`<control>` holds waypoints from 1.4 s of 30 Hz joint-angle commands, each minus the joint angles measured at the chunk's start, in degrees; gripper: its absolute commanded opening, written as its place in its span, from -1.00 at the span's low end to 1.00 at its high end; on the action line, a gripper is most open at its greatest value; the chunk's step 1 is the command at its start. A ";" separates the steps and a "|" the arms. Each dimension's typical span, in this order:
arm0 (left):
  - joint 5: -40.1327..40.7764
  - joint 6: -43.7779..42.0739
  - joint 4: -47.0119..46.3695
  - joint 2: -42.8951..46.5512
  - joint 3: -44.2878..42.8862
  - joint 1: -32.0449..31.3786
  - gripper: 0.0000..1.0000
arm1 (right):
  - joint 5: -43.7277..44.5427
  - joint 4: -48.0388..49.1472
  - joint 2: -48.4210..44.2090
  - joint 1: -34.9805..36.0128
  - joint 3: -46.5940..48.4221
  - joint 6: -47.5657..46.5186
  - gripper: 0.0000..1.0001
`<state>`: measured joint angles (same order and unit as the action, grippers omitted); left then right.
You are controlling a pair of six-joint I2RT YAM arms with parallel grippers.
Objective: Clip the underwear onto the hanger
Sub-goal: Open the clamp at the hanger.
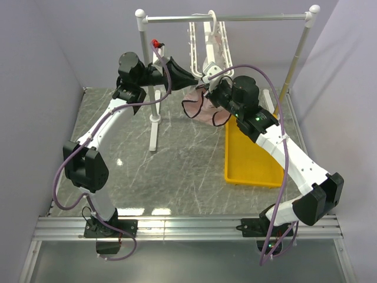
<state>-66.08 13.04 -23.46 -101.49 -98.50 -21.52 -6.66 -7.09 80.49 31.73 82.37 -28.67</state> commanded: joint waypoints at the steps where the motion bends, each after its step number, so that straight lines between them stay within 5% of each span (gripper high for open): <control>1: 1.30 1.02 -0.53 3.93 0.67 -0.28 -0.99 | -0.20 1.38 -2.18 0.00 0.61 -0.78 -1.00; 23: 3.42 22.63 -18.80 3.14 4.10 -0.28 -0.99 | -6.18 -5.74 0.81 0.27 4.73 2.03 -1.00; 42: 3.16 22.91 -21.89 2.44 6.56 -0.37 -0.99 | -5.82 -7.14 2.04 1.59 8.33 5.55 -1.00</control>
<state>-63.05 36.12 -42.61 -99.22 -92.20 -21.58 -12.95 -14.83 82.87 32.88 87.22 -24.84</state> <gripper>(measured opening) 0.072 0.015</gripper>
